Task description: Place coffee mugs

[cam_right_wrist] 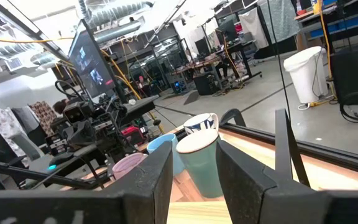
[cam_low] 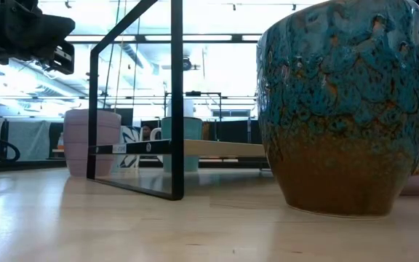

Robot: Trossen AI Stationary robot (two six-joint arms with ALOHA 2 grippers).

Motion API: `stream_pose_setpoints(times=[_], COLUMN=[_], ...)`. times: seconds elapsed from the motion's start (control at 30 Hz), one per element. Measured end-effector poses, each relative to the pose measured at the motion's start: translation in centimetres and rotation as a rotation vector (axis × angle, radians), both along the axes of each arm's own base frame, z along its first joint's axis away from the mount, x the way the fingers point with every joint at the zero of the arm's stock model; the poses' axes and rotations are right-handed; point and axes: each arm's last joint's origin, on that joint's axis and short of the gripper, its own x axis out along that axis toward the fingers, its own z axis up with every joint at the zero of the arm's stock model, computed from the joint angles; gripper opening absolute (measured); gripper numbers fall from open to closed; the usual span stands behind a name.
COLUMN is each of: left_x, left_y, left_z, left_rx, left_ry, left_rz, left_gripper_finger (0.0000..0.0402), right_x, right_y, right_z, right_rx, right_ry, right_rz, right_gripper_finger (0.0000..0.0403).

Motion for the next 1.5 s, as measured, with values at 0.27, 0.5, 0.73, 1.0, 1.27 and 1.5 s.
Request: stream_pose_setpoints(times=[0.27, 0.5, 0.73, 1.0, 1.27, 1.5], left_x=[0.0, 0.0, 0.0, 0.0, -0.2, -0.6], left_y=[0.0, 0.0, 0.0, 0.0, 0.1, 0.2], left_z=[0.0, 0.0, 0.0, 0.0, 1.0, 2.3], left_rx=[0.000, 0.000, 0.000, 0.000, -0.053, -0.170], left_ry=[0.000, 0.000, 0.000, 0.000, -0.098, -0.225], left_rz=[0.000, 0.000, 0.000, 0.000, -0.004, -0.027], left_gripper_finger=[0.0013, 0.0013, 0.0013, 0.0013, 0.0013, 0.0013], right_x=[0.0, 0.0, 0.0, 0.0, 0.0, 0.0], right_y=[0.0, 0.0, 0.0, 0.0, 0.0, 0.0], right_z=[0.0, 0.0, 0.0, 0.0, 0.0, 0.0], right_rx=[0.000, 0.000, 0.000, 0.000, 0.000, 0.000], right_ry=[0.000, 0.000, 0.000, 0.000, 0.000, -0.002], right_rz=[0.000, 0.000, 0.000, -0.001, 0.000, 0.000], right_gripper_finger=[0.0129, 0.0129, 0.0129, 0.0129, 0.0129, 0.0129])
